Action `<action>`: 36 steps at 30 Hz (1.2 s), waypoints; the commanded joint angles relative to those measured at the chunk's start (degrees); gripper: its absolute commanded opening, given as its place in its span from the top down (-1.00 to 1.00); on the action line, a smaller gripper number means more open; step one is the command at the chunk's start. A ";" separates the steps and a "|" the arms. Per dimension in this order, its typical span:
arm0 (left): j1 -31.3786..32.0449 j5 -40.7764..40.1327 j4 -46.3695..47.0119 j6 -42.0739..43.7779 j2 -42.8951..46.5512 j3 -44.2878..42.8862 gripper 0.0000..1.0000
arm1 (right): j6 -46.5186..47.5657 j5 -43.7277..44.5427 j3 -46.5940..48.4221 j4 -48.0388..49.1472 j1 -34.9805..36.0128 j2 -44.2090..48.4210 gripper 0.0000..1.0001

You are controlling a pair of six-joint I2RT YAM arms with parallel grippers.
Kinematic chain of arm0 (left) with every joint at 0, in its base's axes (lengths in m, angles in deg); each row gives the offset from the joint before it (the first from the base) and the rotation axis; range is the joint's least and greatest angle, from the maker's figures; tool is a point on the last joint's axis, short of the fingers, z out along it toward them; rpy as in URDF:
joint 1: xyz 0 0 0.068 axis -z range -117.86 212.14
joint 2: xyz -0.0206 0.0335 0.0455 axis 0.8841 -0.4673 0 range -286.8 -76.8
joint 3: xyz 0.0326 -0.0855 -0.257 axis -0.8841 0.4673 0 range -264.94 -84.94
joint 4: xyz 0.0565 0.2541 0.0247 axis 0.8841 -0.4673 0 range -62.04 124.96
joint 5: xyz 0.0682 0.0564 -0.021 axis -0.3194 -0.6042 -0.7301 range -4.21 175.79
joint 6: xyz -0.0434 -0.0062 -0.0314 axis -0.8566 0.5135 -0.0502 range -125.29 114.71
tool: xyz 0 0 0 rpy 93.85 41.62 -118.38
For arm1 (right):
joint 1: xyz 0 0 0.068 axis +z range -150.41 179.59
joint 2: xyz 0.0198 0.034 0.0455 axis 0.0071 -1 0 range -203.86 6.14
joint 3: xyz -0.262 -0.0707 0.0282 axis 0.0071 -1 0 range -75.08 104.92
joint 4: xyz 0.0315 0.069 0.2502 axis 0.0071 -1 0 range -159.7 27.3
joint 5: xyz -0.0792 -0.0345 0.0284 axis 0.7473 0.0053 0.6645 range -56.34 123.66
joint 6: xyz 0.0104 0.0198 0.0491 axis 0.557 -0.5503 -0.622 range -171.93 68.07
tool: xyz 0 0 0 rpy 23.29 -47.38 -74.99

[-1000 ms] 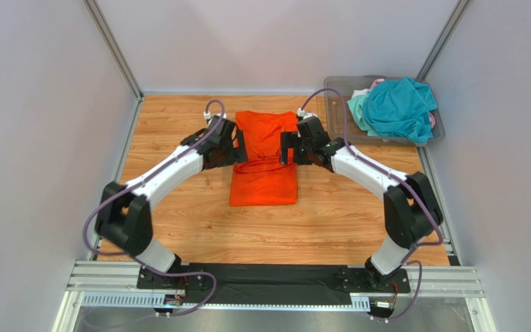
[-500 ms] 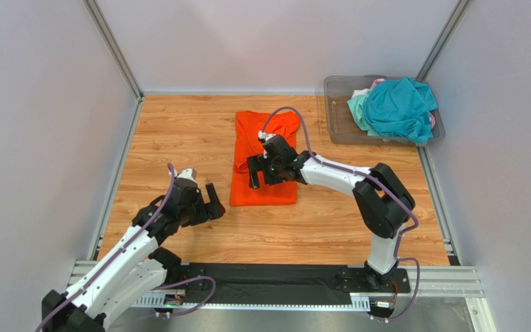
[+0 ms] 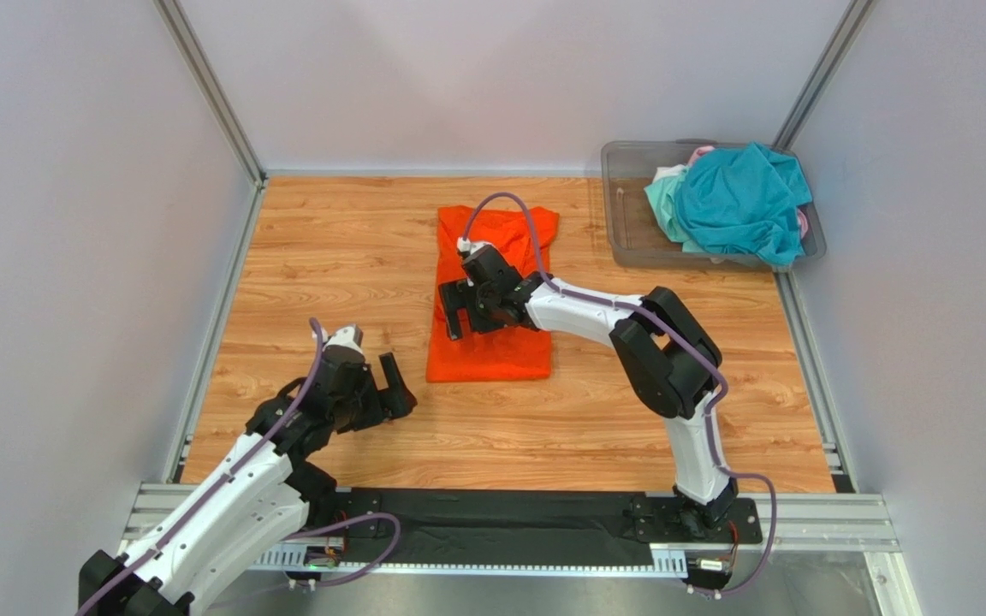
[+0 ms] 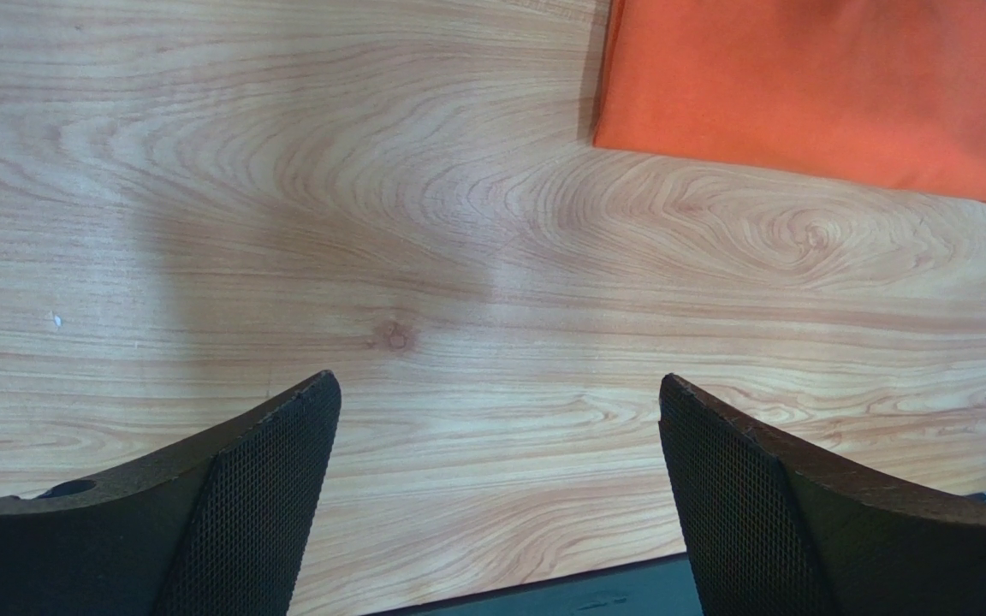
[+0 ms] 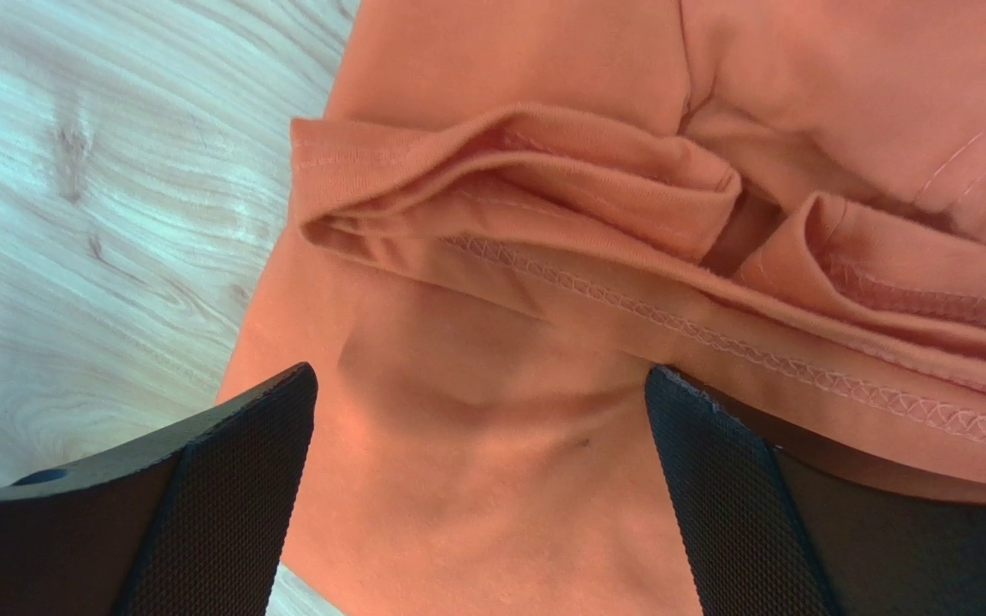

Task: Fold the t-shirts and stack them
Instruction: Fold the tshirt

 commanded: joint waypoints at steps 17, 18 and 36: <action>0.05 -1.59 0.26 0.43 -0.93 -0.49 -0.99 | 3.82 14.12 15.34 11.19 -3.92 -9.56 -1.00; 0.05 -1.68 0.08 0.52 -1.11 -0.49 -0.99 | 4.08 14.38 17.35 10.67 -4.01 -9.91 -1.00; 0.05 1.30 6.92 -2.82 -11.38 -3.91 -0.92 | -13.40 17.12 -24.62 5.30 -4.10 30.50 -1.00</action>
